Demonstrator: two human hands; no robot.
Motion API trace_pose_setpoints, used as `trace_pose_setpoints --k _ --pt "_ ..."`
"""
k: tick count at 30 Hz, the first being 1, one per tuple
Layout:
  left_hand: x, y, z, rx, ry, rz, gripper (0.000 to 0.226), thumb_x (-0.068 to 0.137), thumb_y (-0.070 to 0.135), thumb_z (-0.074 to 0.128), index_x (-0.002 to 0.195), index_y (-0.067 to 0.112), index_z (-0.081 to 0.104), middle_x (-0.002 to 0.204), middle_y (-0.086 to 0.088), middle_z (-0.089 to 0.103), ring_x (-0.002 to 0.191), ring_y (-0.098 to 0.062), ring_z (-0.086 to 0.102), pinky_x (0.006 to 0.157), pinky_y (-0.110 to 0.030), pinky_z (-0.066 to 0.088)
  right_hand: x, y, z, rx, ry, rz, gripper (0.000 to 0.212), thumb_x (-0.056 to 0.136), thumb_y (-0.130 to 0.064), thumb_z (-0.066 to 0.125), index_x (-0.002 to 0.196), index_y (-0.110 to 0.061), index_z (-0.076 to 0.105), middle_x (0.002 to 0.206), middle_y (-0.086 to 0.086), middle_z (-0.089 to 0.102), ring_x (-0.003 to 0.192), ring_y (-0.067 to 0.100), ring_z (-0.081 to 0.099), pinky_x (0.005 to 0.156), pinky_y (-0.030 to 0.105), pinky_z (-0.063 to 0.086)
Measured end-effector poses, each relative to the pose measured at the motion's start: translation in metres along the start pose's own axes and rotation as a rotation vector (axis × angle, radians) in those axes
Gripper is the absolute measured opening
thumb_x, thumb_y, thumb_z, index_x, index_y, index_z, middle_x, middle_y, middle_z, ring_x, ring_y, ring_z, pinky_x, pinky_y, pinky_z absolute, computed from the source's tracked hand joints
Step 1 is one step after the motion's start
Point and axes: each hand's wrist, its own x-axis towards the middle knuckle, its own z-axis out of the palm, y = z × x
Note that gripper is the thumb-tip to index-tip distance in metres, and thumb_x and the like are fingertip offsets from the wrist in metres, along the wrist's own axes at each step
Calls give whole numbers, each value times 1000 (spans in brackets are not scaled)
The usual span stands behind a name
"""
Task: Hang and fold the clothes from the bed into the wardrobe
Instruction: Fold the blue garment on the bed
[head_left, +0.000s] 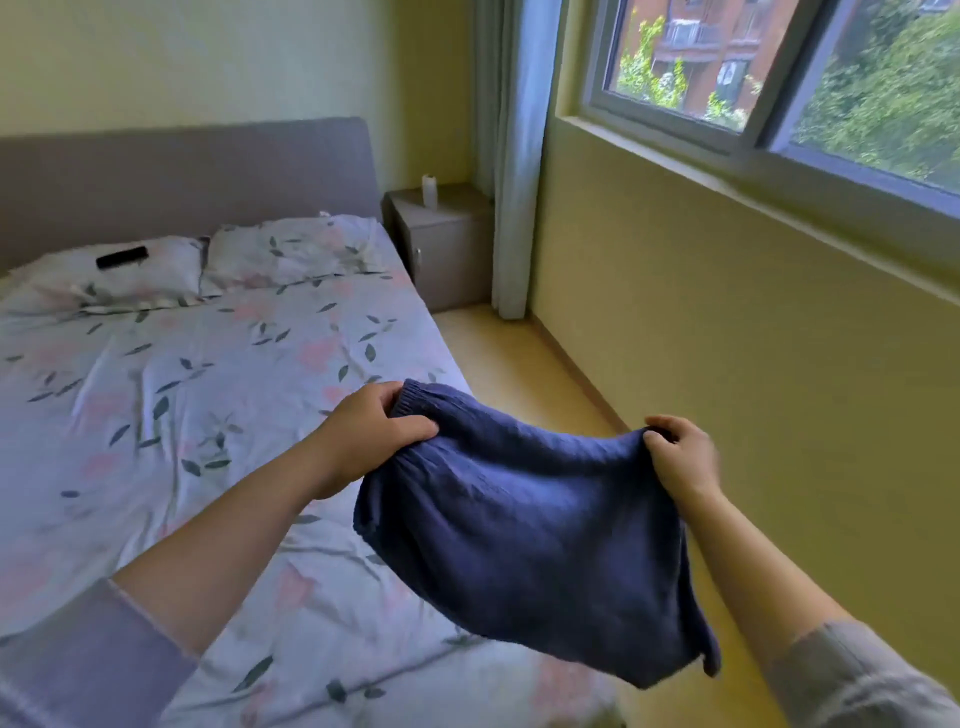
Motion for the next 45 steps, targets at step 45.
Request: trace_pose_setpoints --k 45 --pt "-217 -699 -147 -379 662 -1035 25 78 22 80 85 8 62 77 -4 67 74 -20 62 61 -28 45 -363 153 595 -454 -859 157 40 90 -3 52 127 -16 57 113 -1 63 97 12 60 66 4 40"
